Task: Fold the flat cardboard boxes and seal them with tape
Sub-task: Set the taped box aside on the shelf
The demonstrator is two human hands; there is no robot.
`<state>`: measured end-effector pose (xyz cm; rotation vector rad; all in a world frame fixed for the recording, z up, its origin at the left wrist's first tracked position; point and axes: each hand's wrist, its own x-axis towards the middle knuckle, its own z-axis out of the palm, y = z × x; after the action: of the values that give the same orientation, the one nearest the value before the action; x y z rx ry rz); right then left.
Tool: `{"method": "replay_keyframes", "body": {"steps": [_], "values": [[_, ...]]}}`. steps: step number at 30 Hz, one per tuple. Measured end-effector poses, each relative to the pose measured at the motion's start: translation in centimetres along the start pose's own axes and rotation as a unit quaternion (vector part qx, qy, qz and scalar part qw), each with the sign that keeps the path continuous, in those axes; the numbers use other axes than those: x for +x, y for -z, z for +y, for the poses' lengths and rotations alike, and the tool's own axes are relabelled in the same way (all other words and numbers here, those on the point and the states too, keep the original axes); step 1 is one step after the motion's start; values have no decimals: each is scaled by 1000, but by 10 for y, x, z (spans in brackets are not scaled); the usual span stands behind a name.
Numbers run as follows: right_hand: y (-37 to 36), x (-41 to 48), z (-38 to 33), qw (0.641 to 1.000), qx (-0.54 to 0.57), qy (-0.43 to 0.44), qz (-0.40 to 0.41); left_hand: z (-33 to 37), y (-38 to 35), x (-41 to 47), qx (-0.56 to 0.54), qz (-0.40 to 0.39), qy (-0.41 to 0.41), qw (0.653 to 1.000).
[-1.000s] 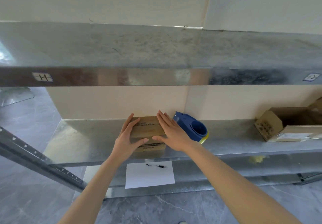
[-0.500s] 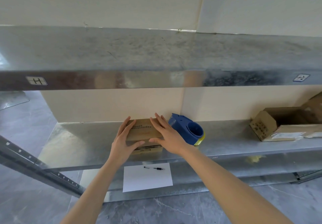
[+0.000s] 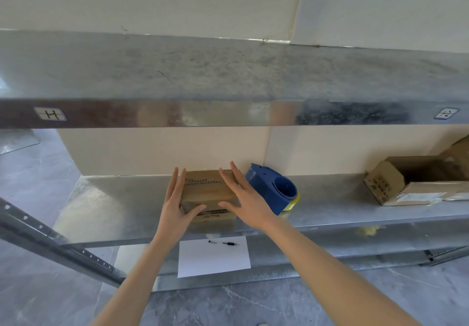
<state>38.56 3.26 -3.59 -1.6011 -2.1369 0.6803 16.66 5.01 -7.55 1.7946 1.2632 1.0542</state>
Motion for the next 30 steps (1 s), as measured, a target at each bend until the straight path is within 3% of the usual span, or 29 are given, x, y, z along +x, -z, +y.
{"method": "replay_keyframes", "body": {"steps": [4, 9, 17, 21, 30], "values": [[-6, -10, 6, 998, 40, -2, 45, -6, -2, -13, -71, 37, 49, 996], [-11, -13, 11, 986, 86, -62, 132, -11, -5, -20, -80, 66, 104, 989], [-22, -13, 16, 965, 185, -153, 104, -6, -13, -16, -85, 63, 148, 983], [-18, -11, 12, 948, 231, -180, 128, -2, -13, -16, -88, 87, 152, 981], [-4, -14, 4, 935, 287, -181, 105, 20, 2, -7, -155, 117, 144, 970]]}}
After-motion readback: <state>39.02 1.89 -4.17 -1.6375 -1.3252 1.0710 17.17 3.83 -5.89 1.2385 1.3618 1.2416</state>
